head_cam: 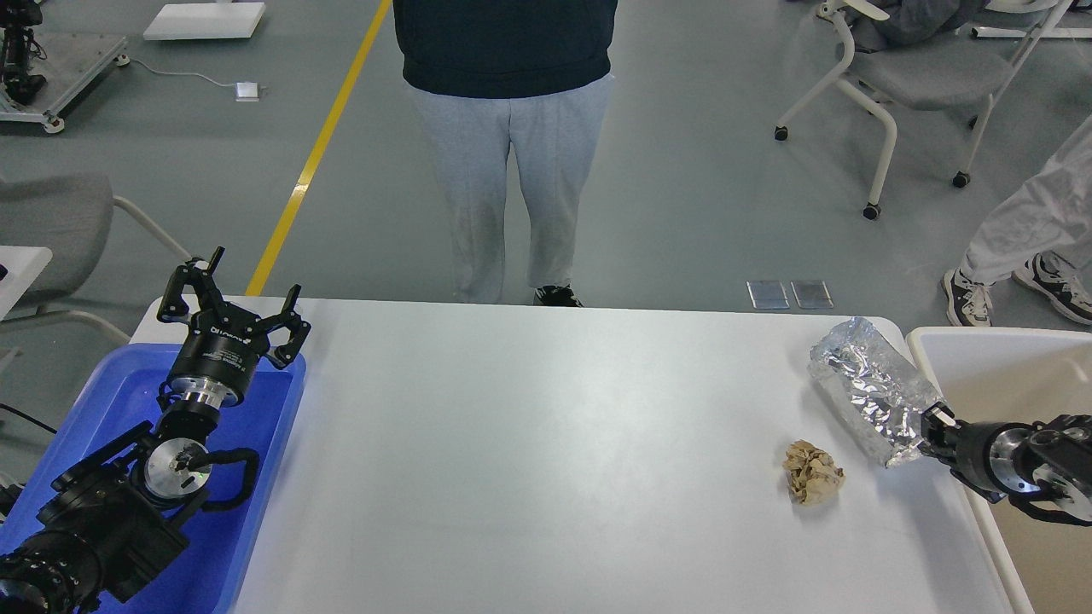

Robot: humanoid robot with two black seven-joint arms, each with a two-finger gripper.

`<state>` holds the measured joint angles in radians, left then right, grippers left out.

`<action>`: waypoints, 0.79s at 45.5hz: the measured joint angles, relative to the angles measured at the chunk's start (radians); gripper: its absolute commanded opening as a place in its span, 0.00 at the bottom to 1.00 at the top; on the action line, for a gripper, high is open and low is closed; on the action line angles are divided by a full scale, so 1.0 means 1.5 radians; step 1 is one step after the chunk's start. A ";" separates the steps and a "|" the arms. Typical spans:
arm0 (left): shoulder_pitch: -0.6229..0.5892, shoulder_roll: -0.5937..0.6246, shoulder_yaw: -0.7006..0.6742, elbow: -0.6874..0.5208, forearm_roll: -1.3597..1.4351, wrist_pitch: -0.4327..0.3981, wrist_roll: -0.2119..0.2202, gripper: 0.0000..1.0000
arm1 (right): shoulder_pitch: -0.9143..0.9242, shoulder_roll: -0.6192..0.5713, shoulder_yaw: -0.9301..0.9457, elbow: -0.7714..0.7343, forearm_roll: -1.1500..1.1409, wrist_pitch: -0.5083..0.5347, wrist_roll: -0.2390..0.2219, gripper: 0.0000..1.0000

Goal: Tidy desktop
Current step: 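Lift the silver foil with the right gripper up off the table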

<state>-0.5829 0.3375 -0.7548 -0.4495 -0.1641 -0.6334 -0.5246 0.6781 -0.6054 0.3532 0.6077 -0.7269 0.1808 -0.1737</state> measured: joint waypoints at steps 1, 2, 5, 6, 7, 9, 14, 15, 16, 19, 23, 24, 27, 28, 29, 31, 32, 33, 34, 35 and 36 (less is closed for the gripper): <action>0.000 0.000 0.000 0.000 0.000 0.000 0.000 1.00 | 0.000 -0.003 0.000 0.004 0.000 0.001 0.000 0.00; 0.000 0.000 0.000 0.000 0.000 0.000 0.000 1.00 | 0.002 -0.009 0.000 0.013 0.001 0.002 0.000 0.00; 0.000 0.000 0.000 0.000 0.000 0.000 0.000 1.00 | 0.004 -0.018 -0.001 0.025 0.001 0.003 0.000 0.00; 0.000 0.000 0.000 0.000 0.000 0.000 0.000 1.00 | 0.006 -0.024 -0.001 0.032 0.001 0.005 0.000 0.00; 0.000 0.000 0.000 0.000 0.000 0.000 0.000 1.00 | 0.007 -0.028 -0.002 0.037 0.001 0.006 0.000 0.00; 0.000 0.000 0.000 0.000 0.000 0.000 0.000 1.00 | 0.012 -0.040 -0.002 0.047 0.001 0.012 0.000 0.00; 0.000 0.000 0.000 0.000 0.000 -0.001 0.000 1.00 | 0.023 -0.070 -0.003 0.073 0.001 0.033 0.000 0.00; 0.000 0.000 0.000 0.000 0.000 -0.001 0.000 1.00 | 0.025 -0.077 -0.003 0.078 0.001 0.038 0.000 0.00; 0.000 0.000 0.000 0.000 0.000 -0.001 0.000 1.00 | 0.028 -0.087 -0.003 0.087 0.000 0.044 0.000 0.00; 0.000 0.000 0.000 0.000 0.000 -0.001 0.000 1.00 | 0.036 -0.113 -0.004 0.105 -0.001 0.061 0.000 0.00; 0.000 0.000 0.000 0.000 0.000 -0.001 0.000 1.00 | 0.052 -0.145 -0.004 0.123 -0.002 0.087 0.000 0.00; 0.000 0.000 0.000 0.000 0.000 -0.001 0.000 1.00 | 0.057 -0.152 -0.004 0.126 -0.002 0.094 0.000 0.00; 0.000 0.000 0.000 0.000 0.000 -0.001 0.000 1.00 | 0.075 -0.175 -0.004 0.135 -0.004 0.117 0.000 0.00; 0.000 0.000 0.000 0.000 0.000 -0.001 0.000 1.00 | 0.080 -0.182 -0.004 0.137 -0.005 0.124 0.000 0.00; 0.000 0.000 0.000 0.000 0.000 -0.001 0.000 1.00 | 0.088 -0.191 -0.004 0.140 -0.005 0.135 0.000 0.00; 0.000 0.000 0.000 0.000 0.000 -0.001 0.000 1.00 | 0.098 -0.203 -0.004 0.143 -0.007 0.148 0.000 0.00; 0.000 0.000 0.000 0.000 0.000 -0.001 0.000 1.00 | 0.107 -0.212 -0.004 0.146 -0.008 0.159 0.000 0.00; 0.000 0.000 0.000 0.000 0.000 -0.001 0.000 1.00 | 0.112 -0.218 -0.004 0.147 -0.008 0.165 0.000 0.00; 0.000 0.000 0.000 0.000 0.000 -0.001 0.000 1.00 | 0.118 -0.223 -0.004 0.148 -0.010 0.171 0.000 0.00; 0.000 0.000 0.000 0.000 0.000 -0.001 0.000 1.00 | 0.127 -0.231 -0.004 0.150 -0.012 0.182 0.000 0.00; 0.000 0.000 0.000 0.000 0.000 -0.001 0.000 1.00 | 0.132 -0.236 -0.004 0.152 -0.013 0.188 0.000 0.00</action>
<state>-0.5828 0.3375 -0.7553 -0.4494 -0.1641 -0.6344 -0.5246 0.8763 -0.9598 0.3468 0.8351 -0.7467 0.4627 -0.1732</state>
